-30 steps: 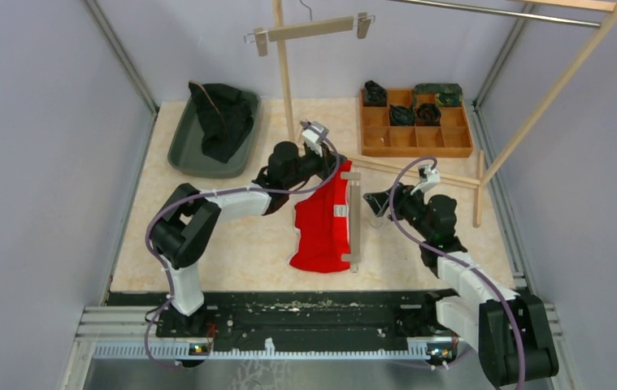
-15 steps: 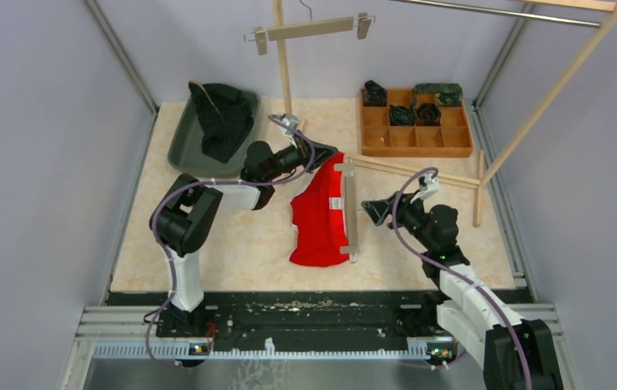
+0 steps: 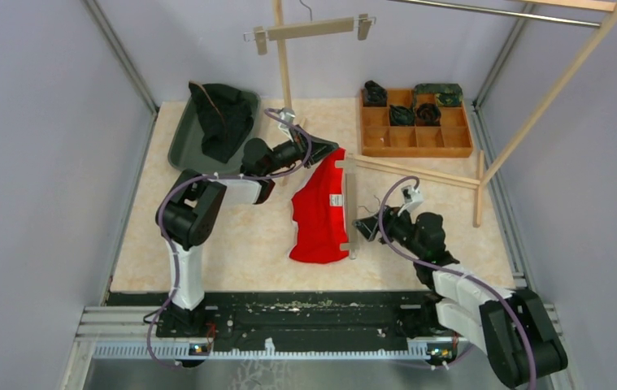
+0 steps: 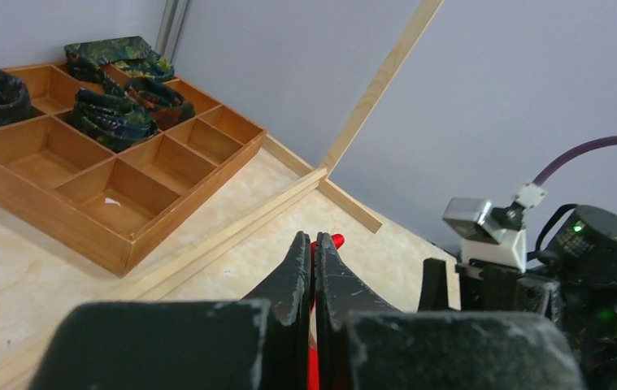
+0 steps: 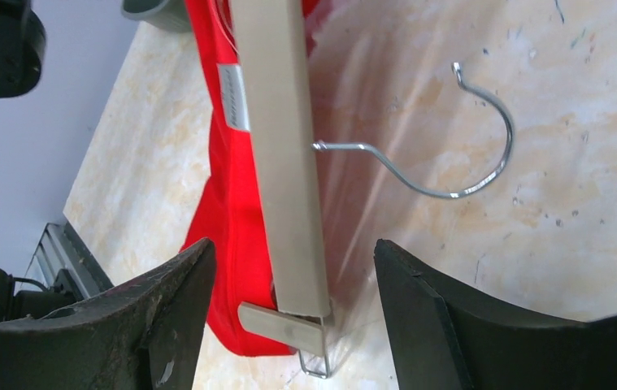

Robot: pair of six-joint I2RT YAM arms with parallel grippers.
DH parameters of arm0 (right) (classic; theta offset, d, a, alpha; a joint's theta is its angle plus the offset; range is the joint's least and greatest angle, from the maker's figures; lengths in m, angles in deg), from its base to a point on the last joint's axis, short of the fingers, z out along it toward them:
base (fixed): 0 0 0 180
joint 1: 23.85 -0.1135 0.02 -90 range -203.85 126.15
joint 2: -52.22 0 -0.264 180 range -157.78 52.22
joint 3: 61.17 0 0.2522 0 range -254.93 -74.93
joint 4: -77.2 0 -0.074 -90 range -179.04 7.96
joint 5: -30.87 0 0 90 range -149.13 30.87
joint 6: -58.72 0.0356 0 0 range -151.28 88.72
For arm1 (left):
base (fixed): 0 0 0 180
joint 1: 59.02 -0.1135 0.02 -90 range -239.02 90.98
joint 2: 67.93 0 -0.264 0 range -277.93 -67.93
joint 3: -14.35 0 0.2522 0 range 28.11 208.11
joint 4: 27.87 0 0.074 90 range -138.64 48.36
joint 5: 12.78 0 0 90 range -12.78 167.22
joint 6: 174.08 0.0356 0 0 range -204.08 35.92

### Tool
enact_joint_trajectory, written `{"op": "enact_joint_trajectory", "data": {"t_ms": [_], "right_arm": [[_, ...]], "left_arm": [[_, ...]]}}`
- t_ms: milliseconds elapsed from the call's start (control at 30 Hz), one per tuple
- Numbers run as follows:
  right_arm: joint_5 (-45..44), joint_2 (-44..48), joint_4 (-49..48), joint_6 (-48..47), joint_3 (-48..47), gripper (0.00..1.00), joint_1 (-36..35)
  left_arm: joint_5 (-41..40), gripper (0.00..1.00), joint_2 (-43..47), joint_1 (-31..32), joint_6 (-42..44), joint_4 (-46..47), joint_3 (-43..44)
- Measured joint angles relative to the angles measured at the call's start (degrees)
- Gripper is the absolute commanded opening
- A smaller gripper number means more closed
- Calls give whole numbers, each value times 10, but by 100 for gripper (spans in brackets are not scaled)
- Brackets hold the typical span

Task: Clip the underwear to the hanger
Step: Place the hanger at the clothesline.

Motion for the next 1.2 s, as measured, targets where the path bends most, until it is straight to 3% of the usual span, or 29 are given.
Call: {"op": "enact_joint_trajectory", "data": {"t_ms": [433, 1033, 1200], "right_arm": [[19, -111, -162, 12, 35, 68, -2], [73, -409, -507, 68, 51, 60, -2], [77, -476, -521, 72, 38, 59, -12]], "left_arm": [[25, 0, -5, -7, -28, 24, 7], [35, 0, -28, -15, -73, 72, 7], [35, 0, -30, -15, -78, 84, 7]]}}
